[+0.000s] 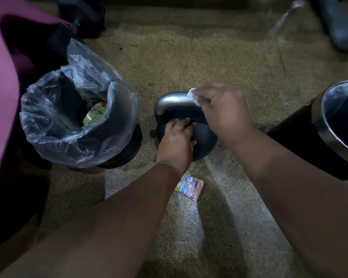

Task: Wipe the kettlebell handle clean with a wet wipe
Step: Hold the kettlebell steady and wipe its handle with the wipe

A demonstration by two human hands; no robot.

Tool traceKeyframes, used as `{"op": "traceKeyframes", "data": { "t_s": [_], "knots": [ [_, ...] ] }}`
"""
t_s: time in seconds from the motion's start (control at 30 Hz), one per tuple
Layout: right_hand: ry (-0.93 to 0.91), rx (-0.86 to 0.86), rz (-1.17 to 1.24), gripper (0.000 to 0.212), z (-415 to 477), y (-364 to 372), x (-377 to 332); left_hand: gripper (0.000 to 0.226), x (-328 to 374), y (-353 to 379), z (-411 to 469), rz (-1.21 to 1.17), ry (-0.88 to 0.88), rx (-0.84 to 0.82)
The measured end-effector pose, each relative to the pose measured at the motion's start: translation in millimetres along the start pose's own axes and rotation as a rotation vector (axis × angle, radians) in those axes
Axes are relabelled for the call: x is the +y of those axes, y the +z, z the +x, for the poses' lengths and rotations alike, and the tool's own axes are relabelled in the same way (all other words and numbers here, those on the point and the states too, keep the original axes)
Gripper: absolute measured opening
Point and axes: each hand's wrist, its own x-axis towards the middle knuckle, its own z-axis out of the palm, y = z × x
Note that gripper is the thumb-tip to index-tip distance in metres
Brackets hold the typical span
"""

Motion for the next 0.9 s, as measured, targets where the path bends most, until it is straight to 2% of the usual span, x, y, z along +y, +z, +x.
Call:
{"op": "traceKeyframes", "data": {
  "t_s": [0.07, 0.2, 0.33, 0.5, 0.63, 0.8, 0.9],
  "knots": [
    [0.014, 0.034, 0.029, 0.017, 1, -3, 0, 0.052, 0, 0, -1, -0.002, 0.005, 0.003],
    [-0.13, 0.04, -0.049, 0.016, -13, -6, -3, 0.051, -2, 0, -1, -0.005, 0.007, 0.011],
    [0.005, 0.038, 0.014, 0.016, -1, -3, 1, 0.05, -2, 2, -1, -0.005, 0.007, 0.01],
    [-0.127, 0.034, -0.059, 0.013, -15, -7, -4, 0.048, -3, 0, 0, 0.006, 0.006, 0.004],
    [0.033, 0.03, 0.0, 0.017, -3, -4, -1, 0.052, -4, 0, 0, -0.007, 0.003, 0.011],
    [-0.03, 0.015, -0.021, 0.016, -12, -4, -4, 0.052, -1, -2, 0, -0.004, -0.009, 0.006],
    [0.045, 0.006, 0.016, 0.015, -3, -4, -3, 0.052, -2, -1, 0, 0.002, -0.004, 0.006]
  ]
}}
